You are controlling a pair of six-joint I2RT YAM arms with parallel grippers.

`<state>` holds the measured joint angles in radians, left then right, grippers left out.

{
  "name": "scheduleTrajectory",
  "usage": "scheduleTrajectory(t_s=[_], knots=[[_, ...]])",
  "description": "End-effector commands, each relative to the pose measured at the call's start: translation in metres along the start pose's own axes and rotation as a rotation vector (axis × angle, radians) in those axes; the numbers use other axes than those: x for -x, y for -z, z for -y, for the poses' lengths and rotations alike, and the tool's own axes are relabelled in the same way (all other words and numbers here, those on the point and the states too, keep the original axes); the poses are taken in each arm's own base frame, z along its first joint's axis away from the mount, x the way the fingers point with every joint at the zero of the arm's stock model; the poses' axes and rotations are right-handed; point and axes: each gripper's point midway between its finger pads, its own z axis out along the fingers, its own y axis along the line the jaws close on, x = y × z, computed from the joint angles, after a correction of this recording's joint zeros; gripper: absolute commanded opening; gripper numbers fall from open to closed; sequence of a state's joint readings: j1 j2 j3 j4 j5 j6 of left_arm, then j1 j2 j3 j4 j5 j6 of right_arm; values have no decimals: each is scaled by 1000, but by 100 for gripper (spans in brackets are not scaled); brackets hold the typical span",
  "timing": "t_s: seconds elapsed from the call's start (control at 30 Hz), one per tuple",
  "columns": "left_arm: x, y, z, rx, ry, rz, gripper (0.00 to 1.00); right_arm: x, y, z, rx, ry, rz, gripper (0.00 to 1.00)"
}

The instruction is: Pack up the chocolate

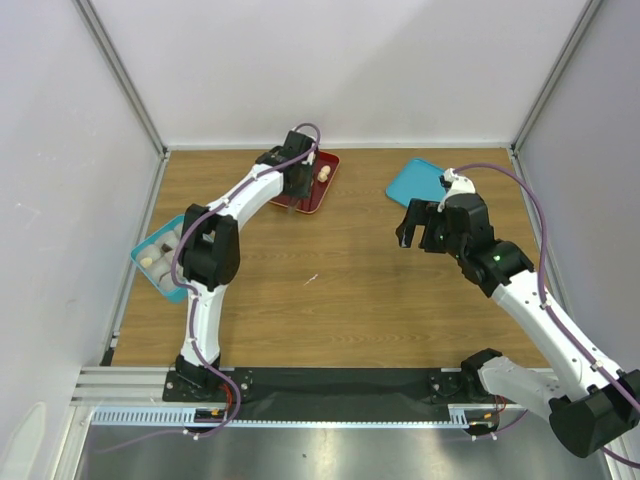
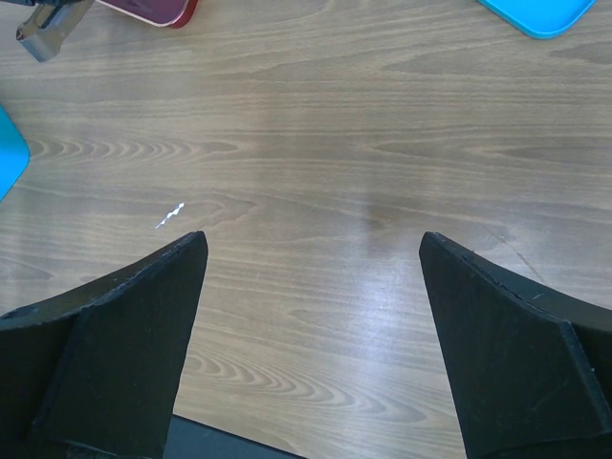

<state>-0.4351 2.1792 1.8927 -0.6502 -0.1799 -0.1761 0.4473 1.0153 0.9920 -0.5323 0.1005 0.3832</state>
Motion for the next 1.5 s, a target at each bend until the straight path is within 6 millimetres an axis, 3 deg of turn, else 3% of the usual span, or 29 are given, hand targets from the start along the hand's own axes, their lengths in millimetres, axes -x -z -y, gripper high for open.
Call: scheduleTrajectory(t_s=[0.0, 0.27, 0.4, 0.47, 0.5, 0.57, 0.6, 0.63, 0.67, 0.8, 0.93, 1.07, 1.2, 1.47], knots=[[32, 35, -1, -2, 22, 90, 38, 22, 10, -7, 26, 1, 72, 100], [43, 99, -13, 3, 56, 161, 34, 26, 19, -10, 47, -15, 91, 100], [39, 136, -23, 10, 97, 192, 34, 27, 24, -14, 70, -23, 97, 100], [26, 146, -33, 43, 116, 172, 35, 26, 26, -16, 84, -25, 96, 100], [27, 164, -41, 48, 159, 193, 35, 27, 28, -17, 93, -29, 103, 99], [5, 172, -61, 86, 207, 153, 35, 25, 30, -20, 109, -29, 99, 100], [3, 192, -72, 95, 262, 183, 34, 25, 31, -21, 118, -30, 100, 99], [-18, 194, -82, 119, 284, 148, 34, 21, 30, -21, 124, -32, 93, 100], [-26, 200, -101, 152, 334, 152, 34, 19, 30, -22, 132, -30, 89, 99], [-73, 233, -146, 226, 474, 169, 34, 13, 30, -30, 182, -29, 70, 100], [-124, 261, -178, 317, 530, 160, 36, 16, 30, -39, 220, -26, 68, 99], [-162, 270, -212, 390, 657, 120, 36, 19, 33, -46, 257, -36, 83, 100], [-178, 274, -226, 393, 761, 140, 36, 17, 34, -50, 284, -34, 83, 100], [-202, 269, -227, 421, 819, 74, 34, 9, 38, -55, 312, 3, 87, 100]])
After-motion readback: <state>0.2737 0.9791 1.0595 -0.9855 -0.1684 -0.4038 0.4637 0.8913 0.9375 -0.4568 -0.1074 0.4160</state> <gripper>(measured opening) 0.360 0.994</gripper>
